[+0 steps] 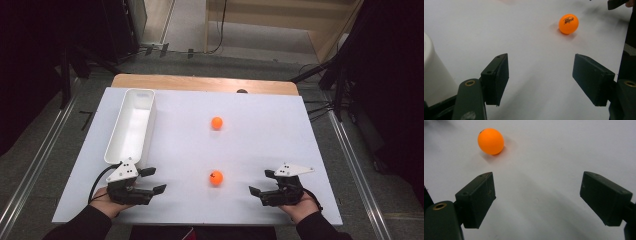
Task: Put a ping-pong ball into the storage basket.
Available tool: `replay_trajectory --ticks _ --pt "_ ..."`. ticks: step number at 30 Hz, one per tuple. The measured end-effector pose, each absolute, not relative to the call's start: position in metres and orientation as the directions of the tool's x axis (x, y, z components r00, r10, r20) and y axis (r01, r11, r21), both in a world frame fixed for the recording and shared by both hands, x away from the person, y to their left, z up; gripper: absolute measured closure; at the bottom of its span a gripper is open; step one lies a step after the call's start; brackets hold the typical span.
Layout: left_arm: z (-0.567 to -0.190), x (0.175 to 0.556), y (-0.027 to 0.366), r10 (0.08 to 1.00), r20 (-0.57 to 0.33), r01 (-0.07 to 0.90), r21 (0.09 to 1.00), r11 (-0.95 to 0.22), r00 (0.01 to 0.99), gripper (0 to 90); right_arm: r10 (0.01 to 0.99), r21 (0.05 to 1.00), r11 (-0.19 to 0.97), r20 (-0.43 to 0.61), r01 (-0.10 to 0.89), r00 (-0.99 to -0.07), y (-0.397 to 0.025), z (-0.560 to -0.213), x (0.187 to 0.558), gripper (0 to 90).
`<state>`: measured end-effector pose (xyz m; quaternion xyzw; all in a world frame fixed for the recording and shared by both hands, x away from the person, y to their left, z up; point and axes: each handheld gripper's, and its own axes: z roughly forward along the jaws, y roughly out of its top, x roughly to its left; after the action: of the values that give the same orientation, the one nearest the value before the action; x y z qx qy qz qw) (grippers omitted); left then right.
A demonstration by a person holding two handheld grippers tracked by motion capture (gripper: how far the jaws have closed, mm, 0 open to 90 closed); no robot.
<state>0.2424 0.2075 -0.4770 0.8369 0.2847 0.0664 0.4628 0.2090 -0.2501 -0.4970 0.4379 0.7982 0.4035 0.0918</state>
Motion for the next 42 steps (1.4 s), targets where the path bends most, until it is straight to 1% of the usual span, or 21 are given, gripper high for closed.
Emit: replay_trajectory --ticks 3,18,42 --pt "-0.4768 0.2421 0.2071 0.536 -0.154 0.416 0.811 -0.411 0.83 29.7 0.772 0.719 0.287 0.217 0.633 -0.597 -0.2496 -0.497 0.2083 11.4" --pt "-0.4771 0.2429 0.2081 0.539 -0.159 0.419 0.814 -0.403 0.827 29.6 0.775 0.727 0.293 0.2 0.621 -0.599 -0.2491 -0.4962 0.2077 11.6" --pt "-0.4762 0.2431 0.2083 0.543 -0.155 0.419 0.813 -0.405 0.825 29.6 0.77 0.723 0.296 0.207 0.625 -0.604 -0.2492 -0.4967 0.2078 11.7"
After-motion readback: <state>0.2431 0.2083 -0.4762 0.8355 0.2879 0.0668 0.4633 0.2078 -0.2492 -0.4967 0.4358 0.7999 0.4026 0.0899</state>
